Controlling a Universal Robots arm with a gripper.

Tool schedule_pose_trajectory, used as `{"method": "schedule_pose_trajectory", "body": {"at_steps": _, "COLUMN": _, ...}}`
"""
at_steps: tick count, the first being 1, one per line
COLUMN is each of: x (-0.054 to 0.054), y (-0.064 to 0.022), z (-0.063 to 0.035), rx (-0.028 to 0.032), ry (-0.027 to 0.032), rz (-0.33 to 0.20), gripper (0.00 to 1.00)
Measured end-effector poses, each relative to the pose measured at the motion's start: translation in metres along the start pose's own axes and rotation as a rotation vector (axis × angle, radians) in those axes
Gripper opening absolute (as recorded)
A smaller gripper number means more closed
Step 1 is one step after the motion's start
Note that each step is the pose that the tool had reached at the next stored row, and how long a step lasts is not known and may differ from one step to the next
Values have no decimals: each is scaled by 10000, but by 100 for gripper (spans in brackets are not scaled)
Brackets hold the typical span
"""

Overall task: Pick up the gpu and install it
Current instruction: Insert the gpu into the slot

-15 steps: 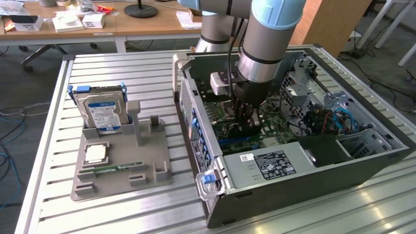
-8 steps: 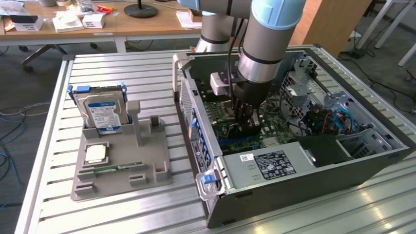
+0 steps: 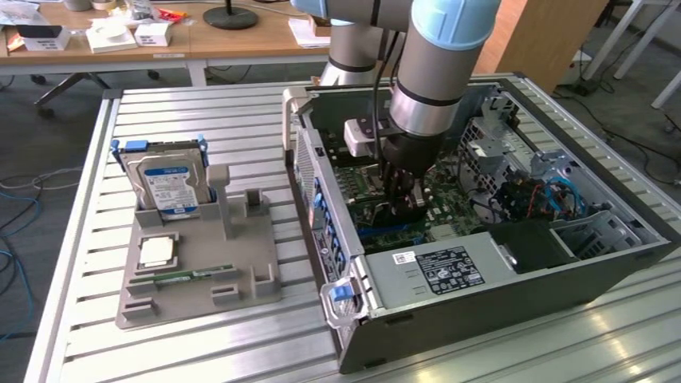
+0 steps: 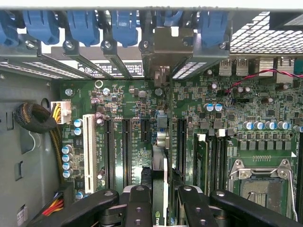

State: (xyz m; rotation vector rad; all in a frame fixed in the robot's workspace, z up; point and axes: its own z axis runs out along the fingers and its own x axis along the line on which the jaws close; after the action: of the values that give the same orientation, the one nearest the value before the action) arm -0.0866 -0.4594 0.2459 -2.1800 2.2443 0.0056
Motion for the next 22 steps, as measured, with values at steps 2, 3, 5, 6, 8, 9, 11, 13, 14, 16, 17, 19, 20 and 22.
{"method": "schedule_pose_trajectory", "body": {"at_steps": 2, "x": 0, "y": 0, "z": 0, "rx": 0, "ry": 1, "rz": 0, "gripper": 26}}
{"method": "schedule_pose_trajectory", "body": {"at_steps": 3, "x": 0, "y": 0, "z": 0, "rx": 0, "ry": 1, "rz": 0, "gripper": 26}}
{"method": "schedule_pose_trajectory", "body": {"at_steps": 5, "x": 0, "y": 0, "z": 9, "rx": 1, "ry": -2, "rz": 0, "gripper": 26}}
{"method": "schedule_pose_trajectory", "body": {"at_steps": 6, "x": 0, "y": 0, "z": 12, "rx": 0, "ry": 0, "rz": 0, "gripper": 26}}
{"method": "schedule_pose_trajectory", "body": {"at_steps": 8, "x": 1, "y": 0, "z": 12, "rx": 0, "ry": 3, "rz": 0, "gripper": 26}}
{"method": "schedule_pose_trajectory", "body": {"at_steps": 9, "x": 1, "y": 0, "z": 12, "rx": -1, "ry": 3, "rz": 0, "gripper": 26}}
{"method": "schedule_pose_trajectory", "body": {"at_steps": 11, "x": 0, "y": 0, "z": 23, "rx": 2, "ry": -3, "rz": 0, "gripper": 26}}
{"method": "schedule_pose_trajectory", "body": {"at_steps": 13, "x": 1, "y": 0, "z": 28, "rx": 0, "ry": 2, "rz": 0, "gripper": 26}}
{"method": "schedule_pose_trajectory", "body": {"at_steps": 14, "x": 1, "y": 0, "z": 27, "rx": -1, "ry": 3, "rz": 0, "gripper": 26}}
{"method": "schedule_pose_trajectory", "body": {"at_steps": 16, "x": 1, "y": 0, "z": 33, "rx": 0, "ry": 2, "rz": 0, "gripper": 26}}
{"method": "schedule_pose_trajectory", "body": {"at_steps": 17, "x": 1, "y": 0, "z": 36, "rx": -1, "ry": 5, "rz": 0, "gripper": 26}}
{"method": "schedule_pose_trajectory", "body": {"at_steps": 19, "x": 1, "y": 0, "z": 37, "rx": -3, "ry": 5, "rz": -1, "gripper": 26}}
{"method": "schedule_pose_trajectory", "body": {"at_steps": 20, "x": 1, "y": 0, "z": 39, "rx": -1, "ry": 3, "rz": 0, "gripper": 26}}
{"method": "schedule_pose_trajectory", "body": {"at_steps": 22, "x": 1, "y": 1, "z": 40, "rx": -1, "ry": 1, "rz": 0, "gripper": 26}}
